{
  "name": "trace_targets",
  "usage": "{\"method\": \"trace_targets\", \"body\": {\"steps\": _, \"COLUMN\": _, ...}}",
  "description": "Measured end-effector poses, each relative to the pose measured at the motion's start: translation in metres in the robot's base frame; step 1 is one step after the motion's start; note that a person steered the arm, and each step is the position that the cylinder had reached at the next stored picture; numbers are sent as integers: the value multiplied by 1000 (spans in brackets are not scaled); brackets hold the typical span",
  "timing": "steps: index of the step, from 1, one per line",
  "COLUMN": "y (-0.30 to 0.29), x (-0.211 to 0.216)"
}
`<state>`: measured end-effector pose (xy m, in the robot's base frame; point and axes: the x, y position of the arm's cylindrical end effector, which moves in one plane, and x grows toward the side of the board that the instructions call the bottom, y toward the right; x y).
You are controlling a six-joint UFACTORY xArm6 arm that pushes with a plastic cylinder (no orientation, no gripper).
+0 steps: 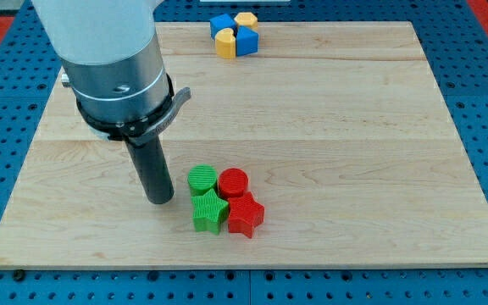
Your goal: Push the green circle along with the red circle slightly right
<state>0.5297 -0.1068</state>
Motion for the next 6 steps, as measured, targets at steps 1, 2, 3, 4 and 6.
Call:
{"method": "trace_targets", "body": {"steps": 1, "y": 5, "x": -14}}
{"method": "trace_targets", "body": {"steps": 2, "y": 8, "x": -21}}
{"method": "trace_targets", "body": {"steps": 3, "y": 8, "x": -22}}
{"method": "trace_targets", "body": {"steps": 4, "y": 14, "x": -22}}
{"method": "trace_targets", "body": {"steps": 6, "y": 26, "x": -18}}
